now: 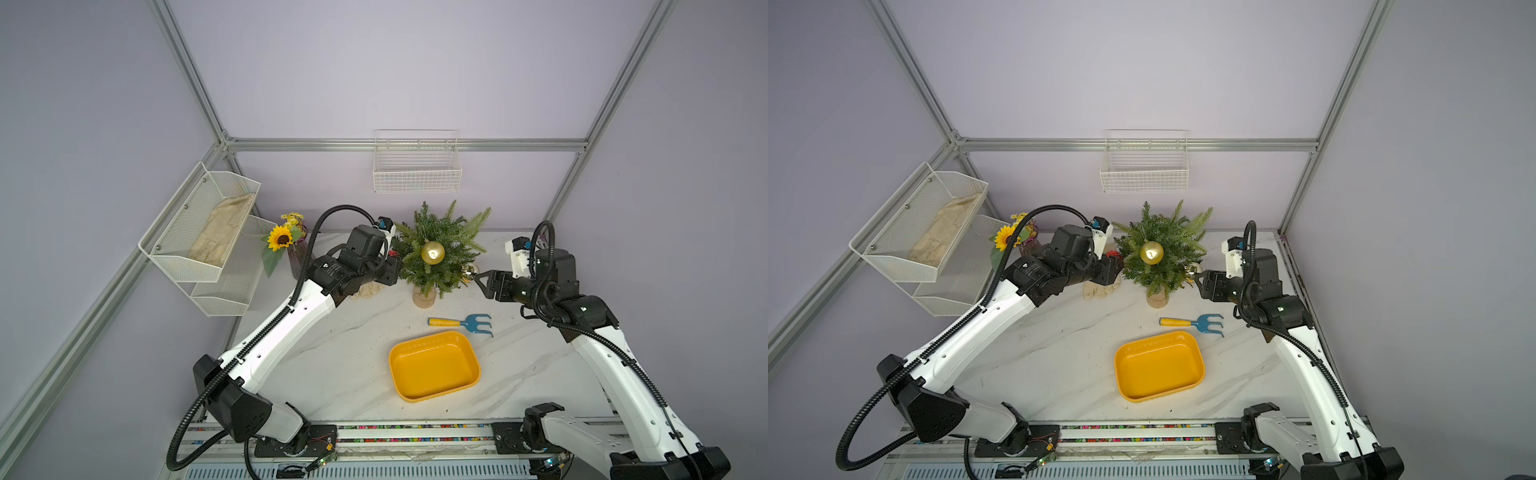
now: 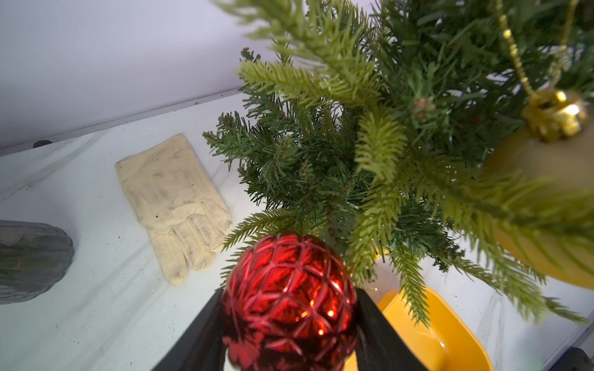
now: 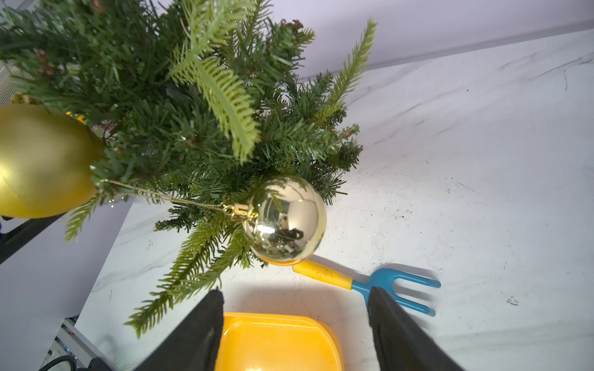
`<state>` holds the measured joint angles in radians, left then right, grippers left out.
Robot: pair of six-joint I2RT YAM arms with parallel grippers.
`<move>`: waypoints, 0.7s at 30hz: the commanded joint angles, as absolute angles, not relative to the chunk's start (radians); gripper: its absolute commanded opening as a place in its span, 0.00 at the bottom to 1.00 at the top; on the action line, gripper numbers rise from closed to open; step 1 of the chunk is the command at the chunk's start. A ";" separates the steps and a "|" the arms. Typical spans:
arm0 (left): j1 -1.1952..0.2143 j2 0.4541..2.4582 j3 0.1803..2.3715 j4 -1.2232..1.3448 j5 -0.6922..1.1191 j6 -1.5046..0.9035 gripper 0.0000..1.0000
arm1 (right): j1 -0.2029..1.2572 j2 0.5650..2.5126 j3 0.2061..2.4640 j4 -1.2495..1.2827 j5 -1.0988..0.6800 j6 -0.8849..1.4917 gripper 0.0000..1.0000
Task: Decorate the small christmas tree with ornaments
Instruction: Hang an ornament on the christmas tree.
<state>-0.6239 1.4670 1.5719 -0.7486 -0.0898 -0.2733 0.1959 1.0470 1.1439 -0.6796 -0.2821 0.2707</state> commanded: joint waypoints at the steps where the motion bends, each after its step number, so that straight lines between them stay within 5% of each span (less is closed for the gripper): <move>1: -0.620 1.427 1.546 -0.697 -0.077 -0.281 0.60 | 0.190 1.031 1.128 -0.651 -0.288 0.255 0.74; 10: -0.620 1.447 1.545 -0.698 -0.069 -0.288 0.69 | 0.190 1.031 1.126 -0.653 -0.287 0.255 0.74; 21: -0.620 1.453 1.555 -0.699 -0.067 -0.288 0.65 | 0.190 1.023 1.125 -0.653 -0.283 0.255 0.74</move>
